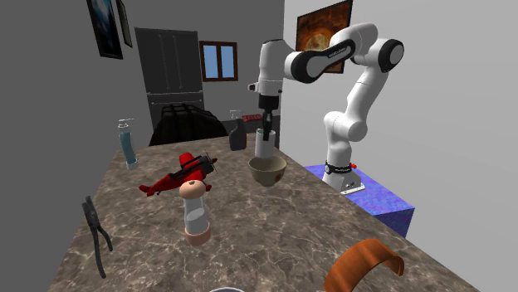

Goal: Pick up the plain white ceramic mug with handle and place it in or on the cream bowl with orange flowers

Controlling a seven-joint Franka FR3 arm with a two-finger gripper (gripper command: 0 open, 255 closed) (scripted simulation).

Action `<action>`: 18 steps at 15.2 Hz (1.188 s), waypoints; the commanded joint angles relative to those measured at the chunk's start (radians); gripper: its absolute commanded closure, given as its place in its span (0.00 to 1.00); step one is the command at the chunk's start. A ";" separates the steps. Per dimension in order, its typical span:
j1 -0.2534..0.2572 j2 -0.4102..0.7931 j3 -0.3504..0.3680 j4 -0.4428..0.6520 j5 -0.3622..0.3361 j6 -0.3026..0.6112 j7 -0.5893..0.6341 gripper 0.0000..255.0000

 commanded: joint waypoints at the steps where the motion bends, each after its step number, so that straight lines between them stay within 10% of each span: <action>1: 0.000 0.010 0.003 -0.021 0.000 0.031 0.000 1.00; 10: 0.000 0.017 0.006 -0.046 0.001 0.064 0.001 1.00; 11: 0.000 0.017 0.006 -0.046 0.001 0.064 0.001 0.00; 18: 0.000 -0.002 0.000 0.006 0.000 -0.008 0.000 0.00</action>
